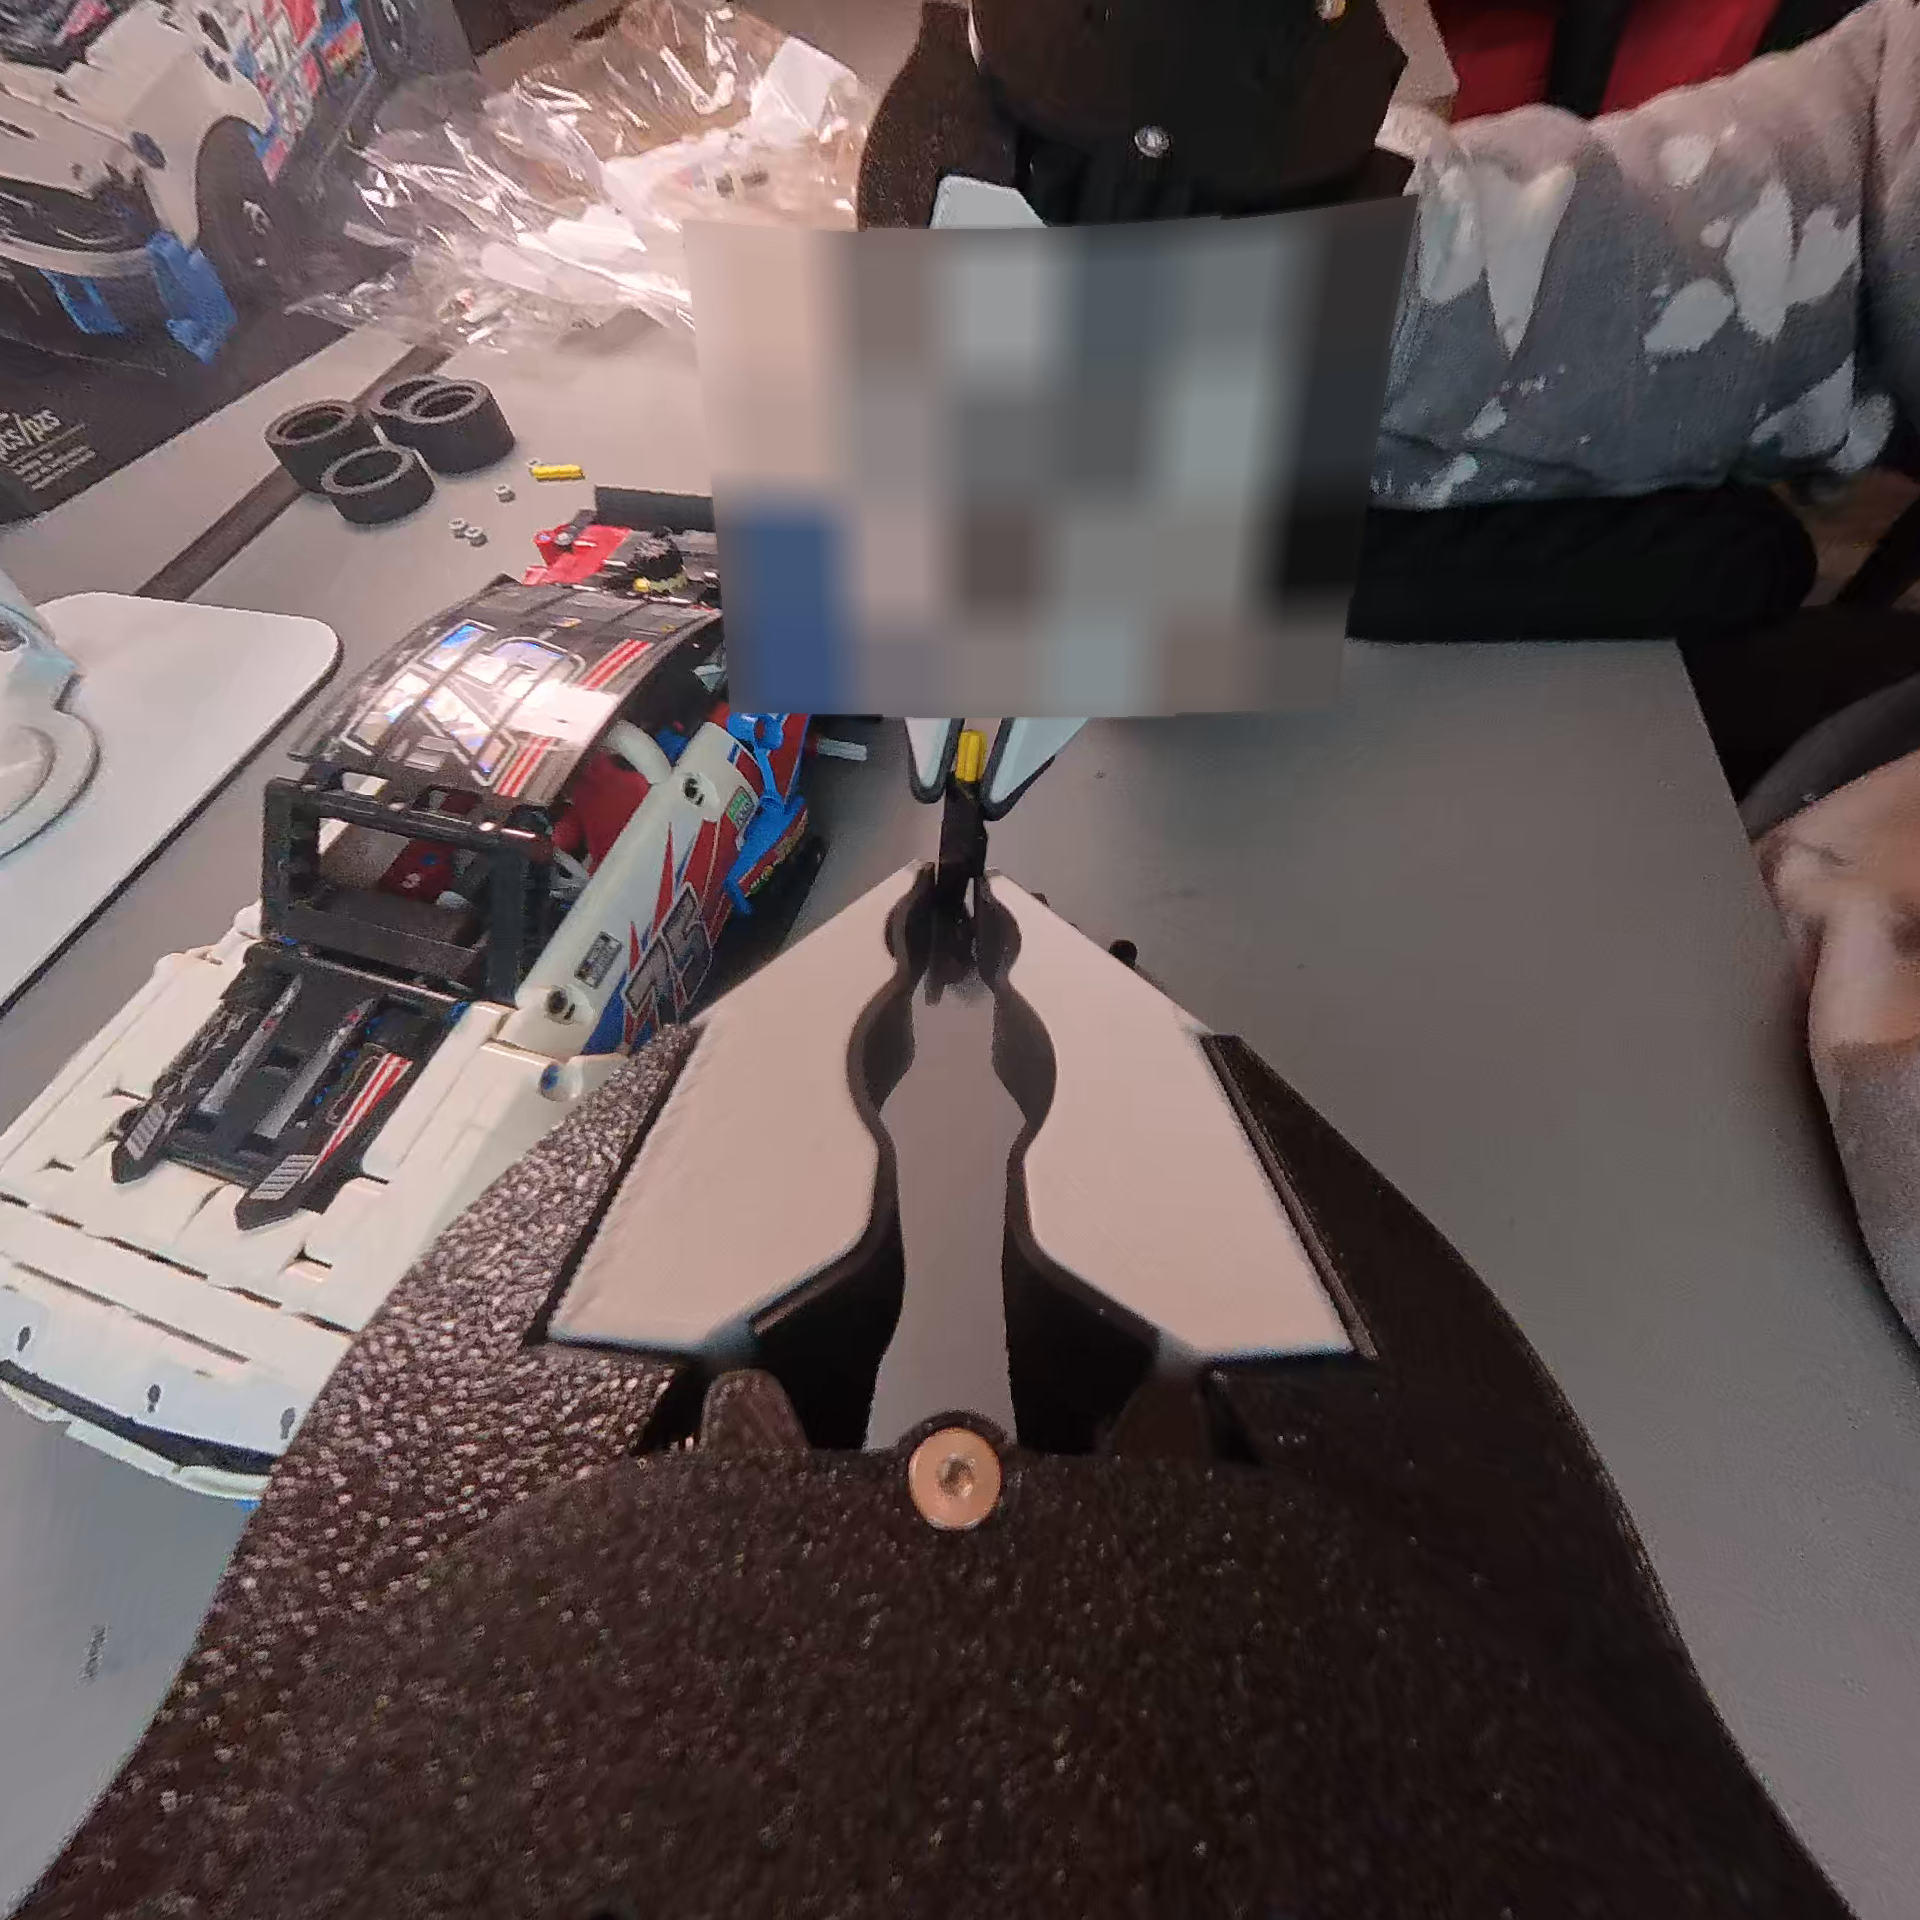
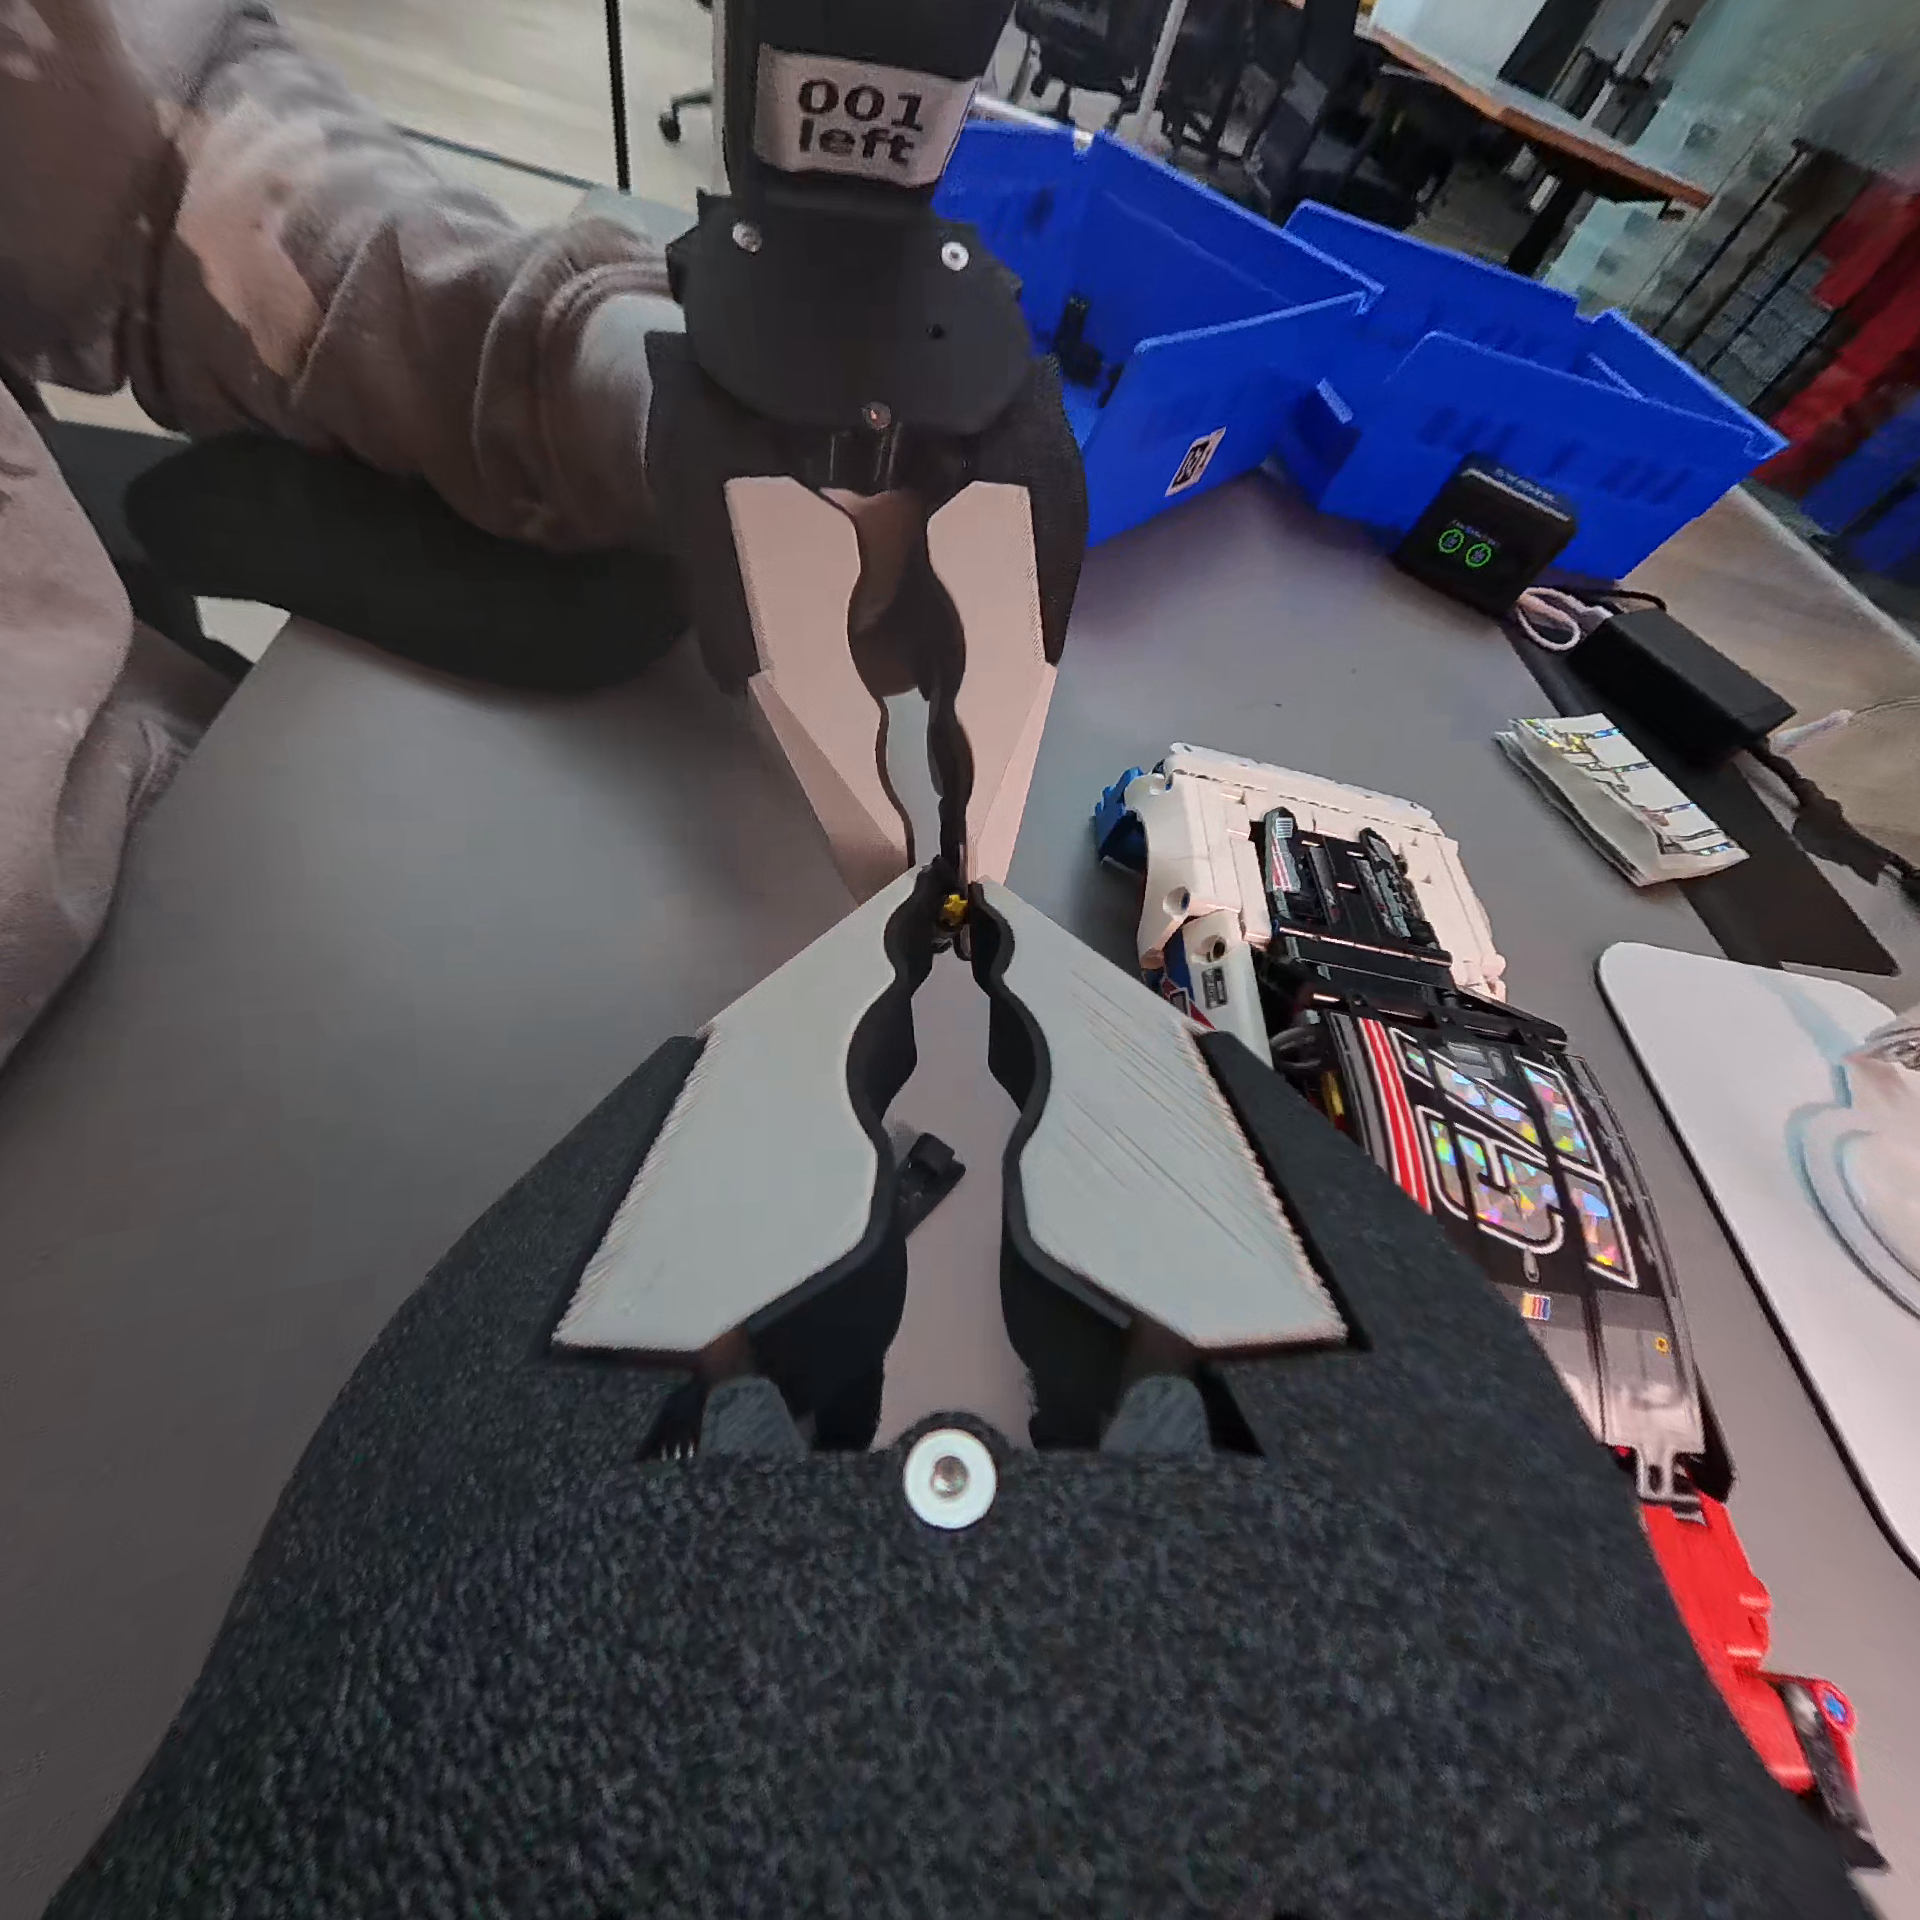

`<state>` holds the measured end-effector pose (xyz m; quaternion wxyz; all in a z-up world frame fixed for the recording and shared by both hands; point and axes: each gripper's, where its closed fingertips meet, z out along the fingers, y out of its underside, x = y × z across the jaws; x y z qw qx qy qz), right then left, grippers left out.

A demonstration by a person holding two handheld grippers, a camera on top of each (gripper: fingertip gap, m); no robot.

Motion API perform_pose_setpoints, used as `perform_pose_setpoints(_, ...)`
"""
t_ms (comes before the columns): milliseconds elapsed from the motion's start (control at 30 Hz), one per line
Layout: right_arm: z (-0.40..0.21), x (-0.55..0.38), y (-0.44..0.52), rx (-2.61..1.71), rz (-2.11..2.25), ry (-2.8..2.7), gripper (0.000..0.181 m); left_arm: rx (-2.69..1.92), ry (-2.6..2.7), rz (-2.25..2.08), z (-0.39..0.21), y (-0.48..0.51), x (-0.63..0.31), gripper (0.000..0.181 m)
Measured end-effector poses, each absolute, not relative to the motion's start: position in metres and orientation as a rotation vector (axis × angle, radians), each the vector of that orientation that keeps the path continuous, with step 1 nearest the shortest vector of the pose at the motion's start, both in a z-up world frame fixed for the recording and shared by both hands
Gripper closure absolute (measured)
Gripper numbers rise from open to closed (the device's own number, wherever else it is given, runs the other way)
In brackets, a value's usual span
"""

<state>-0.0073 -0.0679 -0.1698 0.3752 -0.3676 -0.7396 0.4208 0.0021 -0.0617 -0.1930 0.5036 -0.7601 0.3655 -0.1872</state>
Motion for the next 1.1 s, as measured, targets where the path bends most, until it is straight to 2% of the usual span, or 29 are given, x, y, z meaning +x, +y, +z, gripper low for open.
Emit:
perform_pose_setpoints(33,-0.164,-0.007,-0.067,-0.949,1.122,-1.859,0.178,-1.819,0.851,-0.47,-0.188,-0.06,0.0,0.176)
perform_pose_setpoints(333,-0.156,-0.002,-0.065,-1.038,1.358,-1.809,0.177,-1.776,0.782,-0.622,-0.172,-0.066,-0.004,0.178)
perform_pose_setpoints(367,-0.161,0.0,-0.067,-1.041,1.345,-1.848,0.176,-1.784,0.804,-0.604,-0.175,-0.067,-0.004,0.178)
perform_pose_setpoints(433,-0.171,0.001,-0.07,-1.051,1.303,-1.908,0.16,-1.796,0.839,-0.587,-0.18,-0.069,-0.001,0.178)
perform_pose_setpoints(533,-0.181,0.001,-0.073,-1.024,1.221,-1.959,0.163,-1.807,0.861,-0.569,-0.185,-0.069,0.002,0.178)
perform_pose_setpoints(600,-0.183,-0.001,-0.071,-0.997,1.168,-1.958,0.173,-1.812,0.852,-0.569,-0.186,-0.068,0.001,0.178)
perform_pose_setpoints(800,-0.18,-0.004,-0.068,-0.954,1.087,-1.935,0.175,-1.81,0.81,-0.583,-0.184,-0.065,-0.002,0.177)
perform_pose_setpoints(833,-0.179,-0.004,-0.067,-0.951,1.088,-1.928,0.175,-1.805,0.801,-0.583,-0.184,-0.065,-0.002,0.173)
perform_pose_setpoints(900,-0.177,-0.004,-0.07,-0.951,1.122,-1.923,0.175,-1.808,0.802,-0.579,-0.185,-0.065,-0.001,0.155)
perform_pose_setpoints(1100,-0.178,-0.003,-0.074,-0.955,1.173,-1.928,0.175,-1.795,0.852,-0.574,-0.187,-0.069,0.005,0.176)
